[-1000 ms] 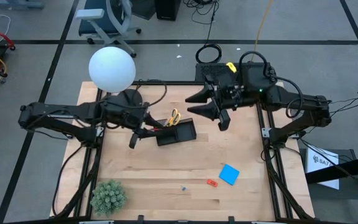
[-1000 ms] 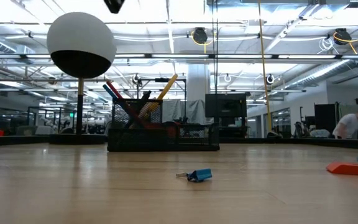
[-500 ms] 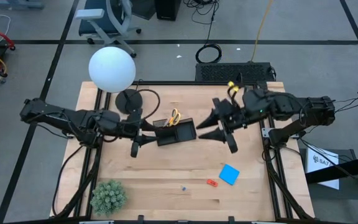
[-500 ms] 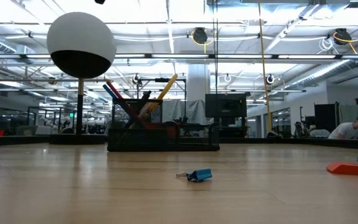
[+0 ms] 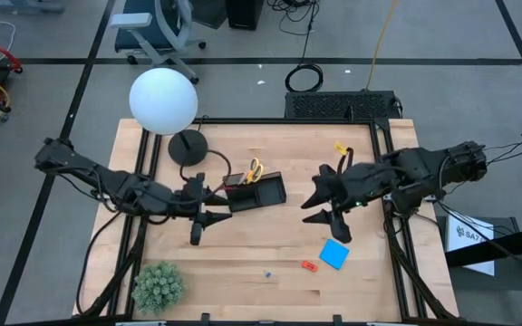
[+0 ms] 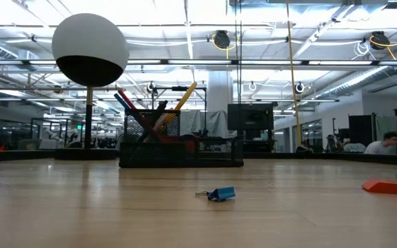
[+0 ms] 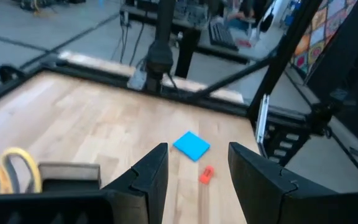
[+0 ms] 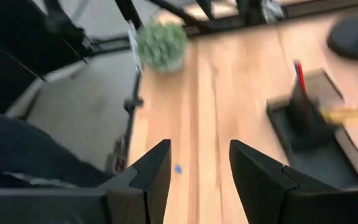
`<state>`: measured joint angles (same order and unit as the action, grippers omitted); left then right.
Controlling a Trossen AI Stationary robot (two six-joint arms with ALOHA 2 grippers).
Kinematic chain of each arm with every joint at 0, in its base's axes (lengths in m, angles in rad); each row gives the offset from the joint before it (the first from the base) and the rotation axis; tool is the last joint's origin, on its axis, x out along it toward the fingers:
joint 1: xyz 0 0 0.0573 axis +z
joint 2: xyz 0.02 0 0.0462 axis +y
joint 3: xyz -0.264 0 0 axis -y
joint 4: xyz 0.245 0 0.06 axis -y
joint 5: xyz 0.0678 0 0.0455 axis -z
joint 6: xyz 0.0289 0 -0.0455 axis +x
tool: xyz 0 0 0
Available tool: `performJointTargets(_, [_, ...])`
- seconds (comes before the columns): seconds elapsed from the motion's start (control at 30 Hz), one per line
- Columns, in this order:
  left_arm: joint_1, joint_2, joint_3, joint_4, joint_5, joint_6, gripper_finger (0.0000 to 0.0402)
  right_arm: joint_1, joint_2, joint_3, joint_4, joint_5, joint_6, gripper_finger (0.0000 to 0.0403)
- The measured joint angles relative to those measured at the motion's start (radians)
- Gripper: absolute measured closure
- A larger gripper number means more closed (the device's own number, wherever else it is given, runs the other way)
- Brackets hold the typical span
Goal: Pick and place office supplies into organizer
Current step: Put the orange eraser into the black organizer
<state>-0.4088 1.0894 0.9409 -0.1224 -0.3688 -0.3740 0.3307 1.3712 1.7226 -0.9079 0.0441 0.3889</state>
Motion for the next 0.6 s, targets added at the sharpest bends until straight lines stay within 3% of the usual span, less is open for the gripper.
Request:
performJointTargets(0.3, [-0.006, 0.06, -0.001, 0.031, 0.0, -0.021, 0.0241, 0.107, 0.069, 0.0, -0.25, 0.061, 0.19, 0.0248])
performJointTargets(0.6, [-0.003, 0.062, -0.001, 0.046, 0.0, 0.024, 0.0241, 0.156, 0.219, 0.0, -0.286, 0.06, 0.289, 0.0248])
